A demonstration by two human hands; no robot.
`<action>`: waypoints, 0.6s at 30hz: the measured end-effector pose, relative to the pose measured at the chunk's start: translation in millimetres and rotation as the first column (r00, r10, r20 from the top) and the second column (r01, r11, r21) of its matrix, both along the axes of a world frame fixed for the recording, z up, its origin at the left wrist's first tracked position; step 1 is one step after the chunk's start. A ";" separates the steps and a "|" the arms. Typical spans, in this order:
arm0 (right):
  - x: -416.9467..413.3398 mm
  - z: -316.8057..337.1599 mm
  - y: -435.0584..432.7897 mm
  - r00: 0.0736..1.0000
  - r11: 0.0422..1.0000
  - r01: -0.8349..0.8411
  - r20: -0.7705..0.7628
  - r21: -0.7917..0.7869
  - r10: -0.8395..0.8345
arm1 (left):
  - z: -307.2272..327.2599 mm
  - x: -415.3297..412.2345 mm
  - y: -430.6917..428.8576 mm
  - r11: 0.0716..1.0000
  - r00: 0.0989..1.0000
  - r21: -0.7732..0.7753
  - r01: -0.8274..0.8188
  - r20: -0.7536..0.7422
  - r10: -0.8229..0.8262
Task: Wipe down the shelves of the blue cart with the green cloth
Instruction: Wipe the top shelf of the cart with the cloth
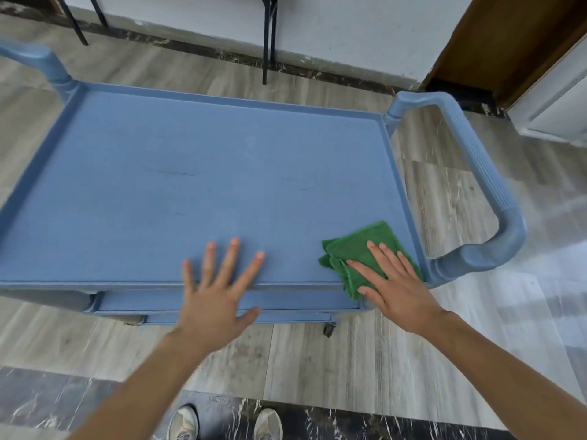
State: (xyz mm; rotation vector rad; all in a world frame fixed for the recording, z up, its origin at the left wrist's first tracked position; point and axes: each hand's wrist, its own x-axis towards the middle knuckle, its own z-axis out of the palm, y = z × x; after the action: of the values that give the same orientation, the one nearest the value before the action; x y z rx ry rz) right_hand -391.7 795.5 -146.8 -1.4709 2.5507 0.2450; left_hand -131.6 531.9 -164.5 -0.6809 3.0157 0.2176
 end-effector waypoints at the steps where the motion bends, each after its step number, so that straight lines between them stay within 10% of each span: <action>1: -1.4 1.1 3.4 1.000 1.000 0.017 -0.001 0.000 -0.017 | -2.5 -12.3 15.2 0.999 1.000 0.031 -0.009 0.030 0.008; 13: 11.0 0.5 41.4 0.975 0.972 0.070 -0.192 -0.226 -0.114 | -24.4 -25.3 26.2 0.998 0.995 0.038 -0.058 0.084 0.055; 16: 44.7 0.4 65.9 0.959 0.857 0.273 0.059 -0.436 -0.276 | -29.4 -24.9 25.3 0.999 0.998 0.017 -0.050 0.037 0.049; 18: 78.7 -4.6 78.6 0.789 0.549 0.614 0.467 -0.567 -0.400 | -33.2 -24.9 24.3 0.999 0.999 -0.009 -0.038 0.002 0.038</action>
State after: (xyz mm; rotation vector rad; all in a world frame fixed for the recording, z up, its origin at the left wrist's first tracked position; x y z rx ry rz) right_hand -313.0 874.1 -151.4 -0.6922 2.7801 -1.0662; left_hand -156.5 556.2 -197.7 -0.7395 3.0052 0.2054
